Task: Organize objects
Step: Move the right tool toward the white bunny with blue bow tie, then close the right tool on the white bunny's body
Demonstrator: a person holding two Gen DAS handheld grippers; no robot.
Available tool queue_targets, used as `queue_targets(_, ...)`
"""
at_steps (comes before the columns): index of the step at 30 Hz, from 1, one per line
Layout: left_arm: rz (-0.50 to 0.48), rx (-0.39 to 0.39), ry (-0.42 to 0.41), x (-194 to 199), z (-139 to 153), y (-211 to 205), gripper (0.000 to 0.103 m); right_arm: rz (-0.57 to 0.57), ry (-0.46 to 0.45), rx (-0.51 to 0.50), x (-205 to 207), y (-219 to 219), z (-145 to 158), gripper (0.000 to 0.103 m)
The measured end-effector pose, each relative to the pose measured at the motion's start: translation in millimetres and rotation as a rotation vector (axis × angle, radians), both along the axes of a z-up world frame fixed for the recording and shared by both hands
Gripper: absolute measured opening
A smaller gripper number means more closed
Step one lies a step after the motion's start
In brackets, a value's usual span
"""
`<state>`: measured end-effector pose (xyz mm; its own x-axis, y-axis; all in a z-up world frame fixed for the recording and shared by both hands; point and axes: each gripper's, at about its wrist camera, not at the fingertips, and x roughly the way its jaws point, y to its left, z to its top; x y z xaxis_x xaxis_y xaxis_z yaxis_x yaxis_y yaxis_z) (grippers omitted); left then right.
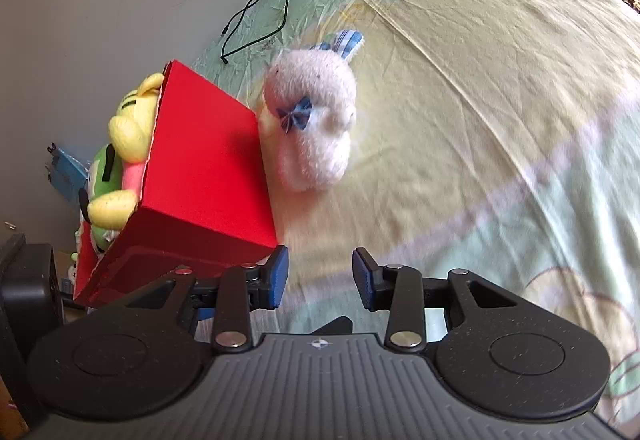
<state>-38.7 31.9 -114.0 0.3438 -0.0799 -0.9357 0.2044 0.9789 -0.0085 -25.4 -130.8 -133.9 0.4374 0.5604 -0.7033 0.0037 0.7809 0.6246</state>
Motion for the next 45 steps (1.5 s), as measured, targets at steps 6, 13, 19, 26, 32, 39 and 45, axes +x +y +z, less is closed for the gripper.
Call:
queue_targets(6,0.046,-0.007,-0.040,10,1,-19,0.090,0.061,0.015,0.051,29,-17,-7,0.039)
queue_targets(13,0.101,0.002,-0.083,19,-2,-31,0.090,0.155,0.006,0.074,73,-19,-18,0.047)
queue_targets(19,0.165,-0.002,-0.076,23,-5,-30,0.090,0.220,0.021,0.067,104,-5,-32,0.047)
queue_targets(26,0.206,0.005,-0.070,29,-3,-28,0.089,0.273,0.052,0.154,116,-1,-43,0.032)
queue_targets(32,0.158,-0.018,-0.096,36,7,-37,0.089,0.298,0.026,0.156,112,-19,-36,0.026)
queue_targets(39,0.074,-0.025,-0.133,51,13,-59,0.091,0.322,0.025,0.124,102,-50,-35,0.024)
queue_targets(45,0.077,-0.003,-0.137,78,7,-60,0.091,0.247,0.019,0.184,112,-68,-34,0.030)
